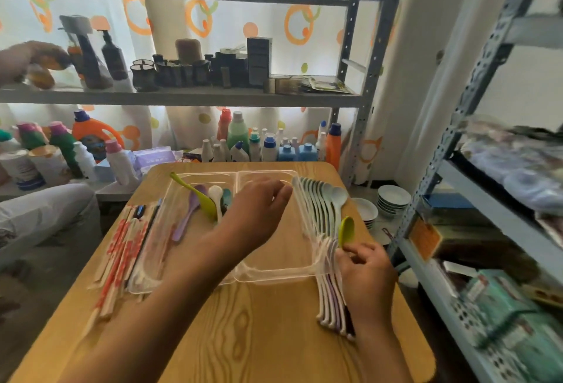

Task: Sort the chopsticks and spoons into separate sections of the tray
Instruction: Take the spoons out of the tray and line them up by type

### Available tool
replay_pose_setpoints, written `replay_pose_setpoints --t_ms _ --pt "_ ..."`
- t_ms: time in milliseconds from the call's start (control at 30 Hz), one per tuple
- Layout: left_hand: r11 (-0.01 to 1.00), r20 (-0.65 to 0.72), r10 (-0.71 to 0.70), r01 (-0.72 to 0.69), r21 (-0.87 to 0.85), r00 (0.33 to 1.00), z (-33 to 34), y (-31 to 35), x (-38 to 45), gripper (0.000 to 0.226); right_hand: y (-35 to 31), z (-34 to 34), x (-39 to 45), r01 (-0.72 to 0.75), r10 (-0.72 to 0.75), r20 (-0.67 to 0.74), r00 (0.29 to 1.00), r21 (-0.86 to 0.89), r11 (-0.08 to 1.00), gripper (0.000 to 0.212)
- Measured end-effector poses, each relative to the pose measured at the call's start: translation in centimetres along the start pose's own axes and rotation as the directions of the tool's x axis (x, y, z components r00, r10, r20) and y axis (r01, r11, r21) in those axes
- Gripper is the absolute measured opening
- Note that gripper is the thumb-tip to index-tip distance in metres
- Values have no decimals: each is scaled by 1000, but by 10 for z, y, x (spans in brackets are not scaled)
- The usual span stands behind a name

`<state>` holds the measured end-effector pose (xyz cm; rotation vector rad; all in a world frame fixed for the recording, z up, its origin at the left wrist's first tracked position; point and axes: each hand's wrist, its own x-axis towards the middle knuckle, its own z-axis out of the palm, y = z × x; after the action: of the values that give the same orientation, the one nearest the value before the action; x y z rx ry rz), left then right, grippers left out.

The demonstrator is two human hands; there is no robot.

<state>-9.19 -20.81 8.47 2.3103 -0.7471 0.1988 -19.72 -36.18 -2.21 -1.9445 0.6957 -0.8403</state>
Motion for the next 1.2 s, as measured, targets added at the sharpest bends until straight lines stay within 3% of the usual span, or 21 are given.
replay_pose_setpoints --t_ms 200,667,1000,1200 --pt "999 -8 34 -34 -12 999 29 6 -6 30 34 -10 -5 -135 145 42 989 -181 974 31" --pt "999 -54 -43 42 -21 998 19 -12 -8 36 29 -3 -3 -122 190 238 953 -275 954 30" --pt "997 -19 -63 62 -45 998 16 -14 -7 39 28 -13 2 -214 243 185 952 -165 963 26" --pt "992 -27 -122 121 -46 992 11 -23 -11 39 6 -9 0 -149 148 130 980 -6 989 23"
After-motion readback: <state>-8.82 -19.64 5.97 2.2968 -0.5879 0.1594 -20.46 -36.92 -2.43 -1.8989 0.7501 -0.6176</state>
